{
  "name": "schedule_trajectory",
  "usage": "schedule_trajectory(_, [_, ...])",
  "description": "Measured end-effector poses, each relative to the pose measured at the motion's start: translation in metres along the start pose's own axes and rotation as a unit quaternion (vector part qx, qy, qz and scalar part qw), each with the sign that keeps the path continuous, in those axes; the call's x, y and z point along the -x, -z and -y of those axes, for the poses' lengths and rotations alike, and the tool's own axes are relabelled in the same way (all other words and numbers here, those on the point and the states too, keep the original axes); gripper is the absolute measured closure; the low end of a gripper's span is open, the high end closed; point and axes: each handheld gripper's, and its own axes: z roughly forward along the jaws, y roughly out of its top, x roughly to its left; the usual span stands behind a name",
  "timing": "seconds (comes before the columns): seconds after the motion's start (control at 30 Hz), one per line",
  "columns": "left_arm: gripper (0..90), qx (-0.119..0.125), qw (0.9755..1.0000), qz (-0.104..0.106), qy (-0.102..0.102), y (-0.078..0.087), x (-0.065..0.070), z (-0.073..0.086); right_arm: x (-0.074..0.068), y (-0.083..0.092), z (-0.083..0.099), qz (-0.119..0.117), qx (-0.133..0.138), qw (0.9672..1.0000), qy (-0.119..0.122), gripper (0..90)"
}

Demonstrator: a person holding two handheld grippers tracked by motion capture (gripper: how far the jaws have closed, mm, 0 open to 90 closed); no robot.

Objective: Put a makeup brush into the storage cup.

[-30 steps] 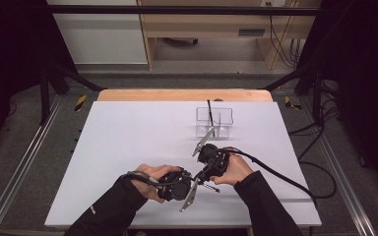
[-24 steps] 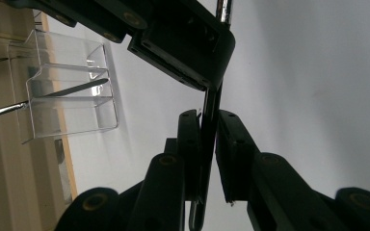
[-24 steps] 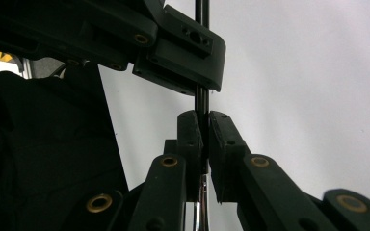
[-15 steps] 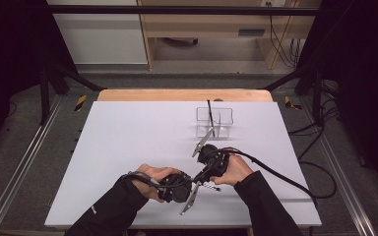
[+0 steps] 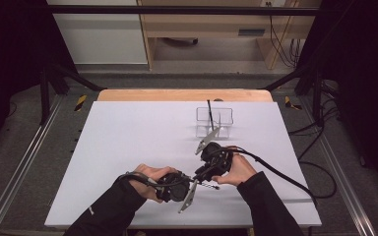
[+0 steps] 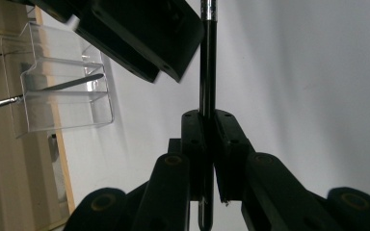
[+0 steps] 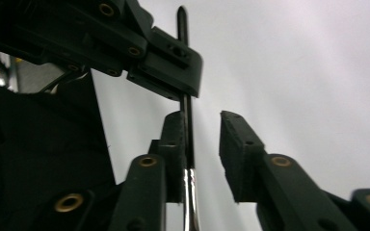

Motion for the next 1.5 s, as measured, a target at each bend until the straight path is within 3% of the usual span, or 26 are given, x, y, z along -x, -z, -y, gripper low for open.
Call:
schedule_trajectory(0.2, [83.2,0.001,0.9997,0.004,0.023,0.001,-0.001,0.006,0.000,0.013,0.003,0.030,0.043,0.9986,-0.004,60.6])
schedule_trajectory(0.33, [83.1,0.004,0.9990,0.007,0.045,0.003,-0.001,0.009,0.001,0.019,0.008,0.062,0.067,0.9958,-0.010,53.6])
schedule_trajectory(0.43, [83.2,0.004,0.9982,0.009,0.060,0.004,-0.001,0.013,0.002,0.024,0.012,0.087,0.095,0.9914,-0.022,48.9])
schedule_trajectory(0.57, [83.1,0.012,0.9964,0.009,0.084,0.006,-0.001,0.018,0.004,0.031,0.017,0.118,0.137,0.9829,-0.034,44.0])
schedule_trajectory(0.87, [83.2,0.015,0.9906,0.010,0.136,0.004,0.002,0.028,0.002,0.040,0.029,0.139,0.198,0.9688,-0.055,35.4])
schedule_trajectory(1.03, [83.1,0.026,0.9839,0.011,0.177,0.003,0.005,0.035,0.000,0.044,0.035,0.145,0.227,0.9605,-0.070,30.6])
schedule_trajectory(1.23, [83.1,0.039,0.9729,0.001,0.228,0.005,0.008,0.042,0.000,0.042,0.042,0.151,0.243,0.9543,-0.086,25.0])
schedule_trajectory(1.37, [83.1,0.048,0.9630,-0.004,0.265,0.005,0.009,0.048,0.000,0.040,0.047,0.160,0.253,0.9492,-0.096,21.4])
schedule_trajectory(1.5, [83.1,0.062,0.9504,-0.007,0.305,0.003,0.011,0.053,-0.001,0.039,0.054,0.165,0.268,0.9435,-0.104,18.9])
